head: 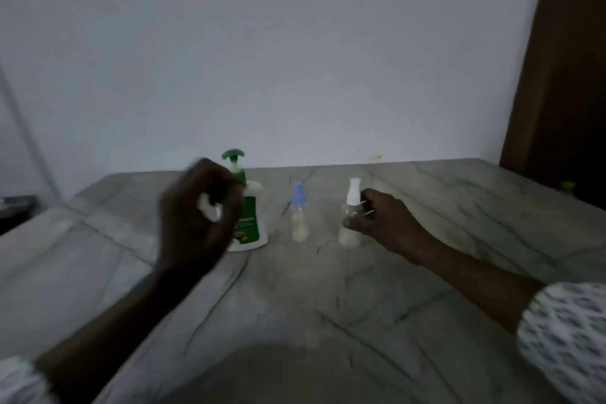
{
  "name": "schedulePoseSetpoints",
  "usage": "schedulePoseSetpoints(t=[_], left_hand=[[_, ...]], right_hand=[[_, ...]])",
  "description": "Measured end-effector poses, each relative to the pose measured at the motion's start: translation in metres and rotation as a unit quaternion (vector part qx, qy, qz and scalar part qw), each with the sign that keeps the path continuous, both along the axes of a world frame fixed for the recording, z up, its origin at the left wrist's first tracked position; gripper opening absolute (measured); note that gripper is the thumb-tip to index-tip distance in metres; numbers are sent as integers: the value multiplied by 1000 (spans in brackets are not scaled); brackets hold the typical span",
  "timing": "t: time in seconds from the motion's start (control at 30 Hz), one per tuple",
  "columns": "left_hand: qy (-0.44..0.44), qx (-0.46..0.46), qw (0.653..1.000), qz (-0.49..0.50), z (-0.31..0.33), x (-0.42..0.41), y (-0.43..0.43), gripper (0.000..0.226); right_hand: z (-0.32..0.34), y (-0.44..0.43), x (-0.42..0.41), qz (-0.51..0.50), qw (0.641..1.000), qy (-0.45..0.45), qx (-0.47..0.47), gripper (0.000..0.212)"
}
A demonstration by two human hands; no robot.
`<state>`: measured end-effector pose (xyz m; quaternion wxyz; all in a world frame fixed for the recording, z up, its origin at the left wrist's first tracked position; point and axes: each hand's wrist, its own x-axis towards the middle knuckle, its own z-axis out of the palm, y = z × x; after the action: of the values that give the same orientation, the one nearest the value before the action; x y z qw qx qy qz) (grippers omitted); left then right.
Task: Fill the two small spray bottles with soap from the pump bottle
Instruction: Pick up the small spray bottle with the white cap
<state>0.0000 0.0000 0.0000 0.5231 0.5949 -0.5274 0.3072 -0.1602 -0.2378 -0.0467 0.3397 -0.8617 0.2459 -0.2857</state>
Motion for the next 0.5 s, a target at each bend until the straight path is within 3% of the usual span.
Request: schedulePoseSetpoints(t=[0.17,0.27,0.37,0.5], left_hand=[[46,174,983,-34,-14,-40,-39,4],[132,263,956,-6,-24,-36,-76,20],[168,295,940,4,-44,-40,-105,27],[201,262,944,19,-73,-43,-129,27]], right_hand=[[9,17,9,-23,1000,1,-18,25],[13,15,20,-36,999,-22,-15,24],[12,10,26,-41,999,-24,-19,29],[2,5,29,-37,998,-42,-26,38]])
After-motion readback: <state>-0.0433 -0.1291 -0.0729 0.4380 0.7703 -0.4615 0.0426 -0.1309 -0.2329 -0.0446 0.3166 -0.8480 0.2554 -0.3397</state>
